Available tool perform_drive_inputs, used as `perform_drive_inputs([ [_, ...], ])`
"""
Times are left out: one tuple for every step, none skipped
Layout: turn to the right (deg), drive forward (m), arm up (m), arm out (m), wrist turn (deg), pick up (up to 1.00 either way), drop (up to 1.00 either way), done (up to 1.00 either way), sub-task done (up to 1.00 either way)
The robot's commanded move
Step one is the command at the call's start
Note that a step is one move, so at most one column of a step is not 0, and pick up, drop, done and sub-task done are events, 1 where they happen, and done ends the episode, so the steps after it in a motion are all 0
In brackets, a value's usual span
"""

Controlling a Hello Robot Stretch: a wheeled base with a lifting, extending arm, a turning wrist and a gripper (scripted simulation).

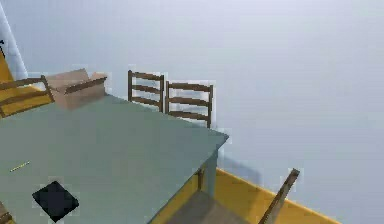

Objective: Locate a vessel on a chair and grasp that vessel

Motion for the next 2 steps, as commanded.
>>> perform_drive_inputs([
  [45.0, 0.00, 0.00, 0.00, 0.0, 0.00, 0.00, 0.00, 0.00],
  [15.0, 0.00, 0.00, 0.00, 0.0, 0.00, 0.00, 0.00, 0.00],
])
